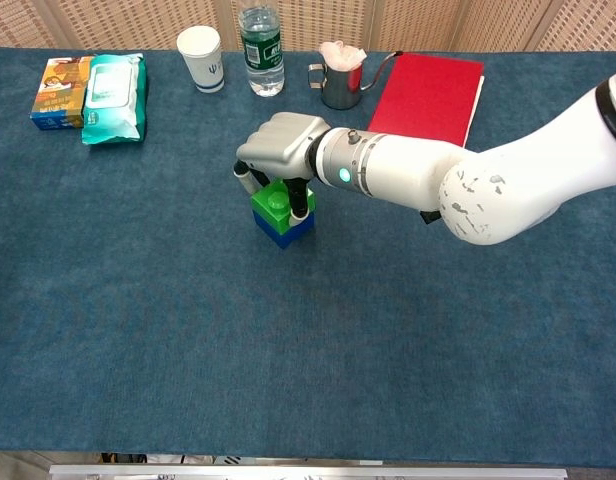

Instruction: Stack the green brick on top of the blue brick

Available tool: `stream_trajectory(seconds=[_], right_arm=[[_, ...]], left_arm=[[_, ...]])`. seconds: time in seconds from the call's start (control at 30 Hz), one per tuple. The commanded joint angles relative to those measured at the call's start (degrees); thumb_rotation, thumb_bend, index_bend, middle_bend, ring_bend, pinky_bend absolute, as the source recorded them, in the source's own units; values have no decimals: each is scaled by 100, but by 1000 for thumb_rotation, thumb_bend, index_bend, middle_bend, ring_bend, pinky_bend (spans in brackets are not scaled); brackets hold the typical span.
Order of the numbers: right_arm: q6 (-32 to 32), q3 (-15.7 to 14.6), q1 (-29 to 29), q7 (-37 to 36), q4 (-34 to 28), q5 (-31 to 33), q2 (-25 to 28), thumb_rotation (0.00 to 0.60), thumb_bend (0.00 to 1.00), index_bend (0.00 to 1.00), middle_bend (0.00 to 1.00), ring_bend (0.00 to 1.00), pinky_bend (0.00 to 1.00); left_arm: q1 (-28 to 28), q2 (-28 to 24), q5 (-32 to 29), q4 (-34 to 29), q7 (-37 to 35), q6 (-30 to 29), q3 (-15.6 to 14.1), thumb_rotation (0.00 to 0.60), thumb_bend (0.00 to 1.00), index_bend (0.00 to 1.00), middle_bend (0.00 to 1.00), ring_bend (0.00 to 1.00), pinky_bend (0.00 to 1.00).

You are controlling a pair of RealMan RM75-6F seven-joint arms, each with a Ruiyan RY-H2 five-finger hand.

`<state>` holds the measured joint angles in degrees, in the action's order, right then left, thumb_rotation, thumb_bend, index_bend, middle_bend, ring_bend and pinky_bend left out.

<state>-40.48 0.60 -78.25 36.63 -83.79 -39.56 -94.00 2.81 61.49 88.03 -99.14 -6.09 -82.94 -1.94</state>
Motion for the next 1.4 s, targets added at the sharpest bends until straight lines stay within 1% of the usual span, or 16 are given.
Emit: stream_trajectory(seconds=[0.03, 0.3, 0.63, 0.73, 0.8, 0.83, 0.87, 0.93, 1.0, 1.07, 1.2, 1.4], right_arm=[[5, 5, 6, -6, 11, -3, -11, 600, 226, 529, 516, 435, 501], [54, -43, 21, 25, 102, -3, -87, 600, 226, 528, 516, 435, 501], [89, -32, 23, 26, 69, 15, -69, 600, 224, 524, 512, 429, 501], [130, -10, 21, -17, -11, 29, 11, 600, 177, 439, 454, 376, 479], [138, -4, 25, -40, -38, 7, 38, 600, 129, 335, 396, 315, 418], [141, -4, 28, -48, -50, -2, 50, 600, 121, 303, 379, 298, 397], [133, 2, 34, -63, -66, -22, 66, 600, 113, 241, 344, 263, 355], [76, 34, 74, -124, -118, -99, 111, 600, 112, 153, 288, 213, 298], [39, 56, 112, -179, -164, -177, 161, 600, 111, 101, 254, 185, 275], [5, 86, 150, -239, -211, -245, 216, 600, 111, 70, 234, 172, 267], [-127, 162, 265, -385, -433, -353, 433, 600, 110, 62, 230, 169, 262], [-523, 156, 627, -608, -1073, -546, 1070, 600, 111, 62, 232, 169, 260]], left_arm=[[0, 4, -4, 7, -3, 7, -3, 600, 223, 134, 203, 178, 202], [-5, 14, -18, 29, -20, 12, -5, 600, 222, 134, 203, 178, 202], [-12, 18, -26, 39, -27, 11, -7, 600, 223, 134, 203, 178, 202], [-8, 18, -21, 38, -27, 11, -5, 600, 223, 134, 203, 178, 202], [-3, 20, -18, 33, -22, 17, -4, 600, 222, 133, 203, 178, 202], [-2, 22, -17, 29, -20, 16, -3, 600, 222, 133, 203, 178, 202], [-1, 27, -14, 25, -17, 11, 1, 600, 222, 133, 203, 178, 202], [5, 38, -10, 12, -4, 7, 10, 600, 223, 133, 203, 178, 202], [4, 40, -12, 9, 4, 8, 9, 600, 223, 133, 203, 178, 201], [3, 40, -13, 3, 11, 4, 11, 600, 222, 133, 203, 178, 202], [3, 29, -32, -9, 8, -3, 24, 600, 222, 133, 203, 178, 202], [26, 16, -68, -3, -16, 1, 69, 600, 222, 133, 203, 178, 201]])
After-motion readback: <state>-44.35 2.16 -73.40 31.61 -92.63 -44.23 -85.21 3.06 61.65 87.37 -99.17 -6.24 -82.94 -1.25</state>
